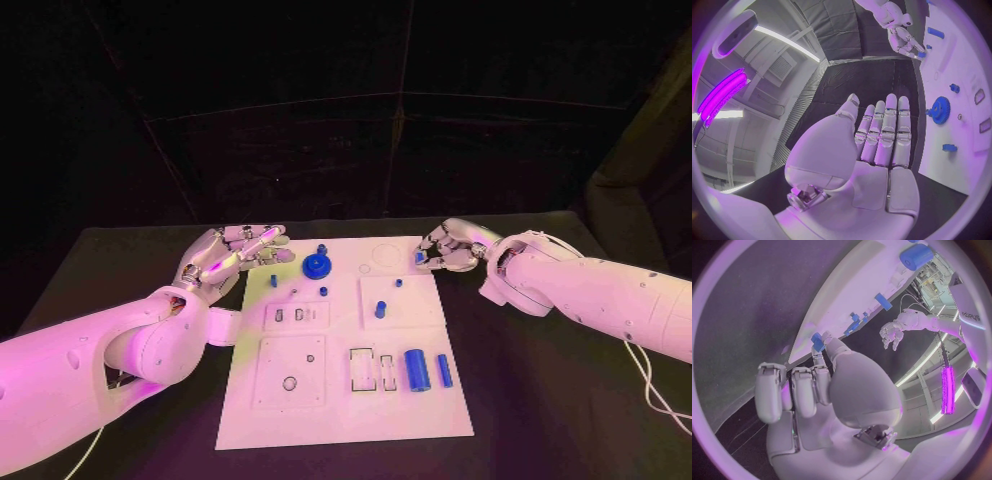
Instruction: Assemble the parts on the task board
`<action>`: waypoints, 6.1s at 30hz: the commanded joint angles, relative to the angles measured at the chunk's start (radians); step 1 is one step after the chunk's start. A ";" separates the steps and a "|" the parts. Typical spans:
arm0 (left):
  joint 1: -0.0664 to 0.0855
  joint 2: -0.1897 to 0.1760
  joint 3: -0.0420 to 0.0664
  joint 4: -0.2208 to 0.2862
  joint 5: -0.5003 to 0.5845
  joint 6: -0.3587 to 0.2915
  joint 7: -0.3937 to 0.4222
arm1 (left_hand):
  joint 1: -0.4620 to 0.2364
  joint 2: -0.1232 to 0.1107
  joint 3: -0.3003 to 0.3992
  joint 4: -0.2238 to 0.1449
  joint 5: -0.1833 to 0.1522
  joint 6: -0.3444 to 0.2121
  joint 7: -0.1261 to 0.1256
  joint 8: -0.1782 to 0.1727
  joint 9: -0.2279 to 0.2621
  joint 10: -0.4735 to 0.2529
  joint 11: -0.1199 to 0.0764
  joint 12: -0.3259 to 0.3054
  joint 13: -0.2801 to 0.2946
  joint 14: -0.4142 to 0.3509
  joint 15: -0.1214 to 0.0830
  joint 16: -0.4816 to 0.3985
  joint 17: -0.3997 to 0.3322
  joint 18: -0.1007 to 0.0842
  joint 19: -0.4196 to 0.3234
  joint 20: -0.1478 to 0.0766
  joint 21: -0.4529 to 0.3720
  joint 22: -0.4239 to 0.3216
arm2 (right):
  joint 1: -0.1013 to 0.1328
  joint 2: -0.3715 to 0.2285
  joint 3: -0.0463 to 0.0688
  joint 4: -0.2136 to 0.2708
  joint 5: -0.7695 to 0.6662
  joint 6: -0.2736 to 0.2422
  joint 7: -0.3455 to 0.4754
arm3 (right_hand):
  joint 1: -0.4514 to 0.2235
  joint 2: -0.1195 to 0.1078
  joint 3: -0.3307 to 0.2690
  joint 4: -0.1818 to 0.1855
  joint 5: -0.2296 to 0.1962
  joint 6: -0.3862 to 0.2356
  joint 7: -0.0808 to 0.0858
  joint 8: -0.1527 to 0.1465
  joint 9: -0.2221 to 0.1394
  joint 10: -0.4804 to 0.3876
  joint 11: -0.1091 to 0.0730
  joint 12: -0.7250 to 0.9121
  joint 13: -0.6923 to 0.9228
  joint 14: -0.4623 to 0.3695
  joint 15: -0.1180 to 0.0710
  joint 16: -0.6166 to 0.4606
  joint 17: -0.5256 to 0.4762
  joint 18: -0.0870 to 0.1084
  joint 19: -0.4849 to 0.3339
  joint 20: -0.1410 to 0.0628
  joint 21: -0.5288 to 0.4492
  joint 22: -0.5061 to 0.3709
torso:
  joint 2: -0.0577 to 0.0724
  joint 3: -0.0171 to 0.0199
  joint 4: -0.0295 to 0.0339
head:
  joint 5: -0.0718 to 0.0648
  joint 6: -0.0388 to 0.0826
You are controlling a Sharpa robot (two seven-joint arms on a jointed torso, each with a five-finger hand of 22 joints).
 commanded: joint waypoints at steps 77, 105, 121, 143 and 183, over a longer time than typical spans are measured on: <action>0.006 0.011 0.001 -0.043 0.030 0.021 0.000 | 0.008 0.003 0.001 -0.009 -0.007 0.002 0.004 -0.008 0.000 0.001 0.004 -0.008 -0.001 0.002 0.009 -0.011 0.001 0.016 0.012 0.001 -0.009 -0.004 | -0.090 0.327 -0.043 0.216 -0.358 -0.110 -0.463 | -0.073 -0.018 0.075 -0.008 0.026 0.042 -0.029 0.007 0.001 0.003 -0.003 -0.025 0.123 0.086 -0.008 0.001 0.181 -0.017 0.032 -0.012 -0.007 0.087 | -0.042 -0.0276 0.0057 | 0.084 -0.067; 0.006 0.011 0.000 -0.045 0.030 0.023 -0.001 | 0.007 0.004 0.001 -0.009 -0.007 0.002 0.004 -0.009 0.000 0.001 0.004 -0.009 -0.001 0.003 0.009 -0.012 0.001 0.016 0.012 0.001 -0.009 -0.004 | -0.091 0.323 -0.043 0.235 -0.432 -0.041 -0.527 | -0.119 -0.099 0.054 -0.020 0.016 0.001 -0.007 -0.022 -0.005 -0.019 0.015 -0.058 0.098 0.085 0.006 -0.002 0.177 -0.016 0.028 0.000 -0.012 0.079 | -0.043 -0.0277 0.0054 | 0.084 -0.069; 0.006 0.010 0.000 -0.045 0.030 0.022 -0.001 | 0.006 0.004 0.001 -0.009 -0.007 0.002 0.004 -0.009 0.000 0.001 0.004 -0.009 -0.001 0.003 0.009 -0.012 0.001 0.016 0.012 0.001 -0.009 -0.004 | -0.091 0.324 -0.043 0.240 -0.436 -0.113 -0.542 | -0.167 -0.130 0.008 0.014 0.009 -0.043 0.002 -0.042 -0.007 -0.063 0.026 -0.120 0.045 0.084 0.016 -0.003 0.176 -0.014 0.025 0.009 -0.016 0.071 | -0.042 -0.0275 0.0051 | 0.083 -0.067; 0.008 0.011 0.001 -0.092 -0.115 0.075 -0.171 | -0.004 0.009 0.014 -0.024 -0.005 0.086 -0.063 0.005 0.007 0.211 -0.087 0.058 0.037 0.369 -0.115 0.260 0.188 0.015 0.319 -0.122 0.172 0.075 | -0.024 0.156 -0.041 0.360 -0.095 -0.162 -0.096 | -0.067 -0.124 -0.130 0.094 0.049 -0.119 0.021 -0.029 0.000 -0.106 0.043 -0.156 -0.002 0.073 0.033 -0.027 0.136 -0.001 -0.005 0.027 -0.048 0.008 | -0.058 -0.0239 0.0001 | 0.084 -0.062; 0.173 0.320 -0.058 -0.313 -1.027 0.517 -1.088 | -0.245 0.038 -0.251 0.194 -0.049 -0.023 -0.157 0.495 0.296 0.186 -0.178 0.998 0.869 0.447 -0.196 1.417 1.464 -0.087 0.537 -0.211 1.022 1.020 | 0.134 0.011 -0.040 0.275 0.412 0.007 -0.133 | -0.035 -0.096 -0.145 0.073 0.107 -0.128 0.021 -0.030 -0.004 -0.143 0.041 -0.203 -0.051 0.053 0.028 -0.078 0.056 0.014 -0.042 0.023 -0.092 -0.074 | -0.120 0.0002 -0.0161 | 0.122 -0.121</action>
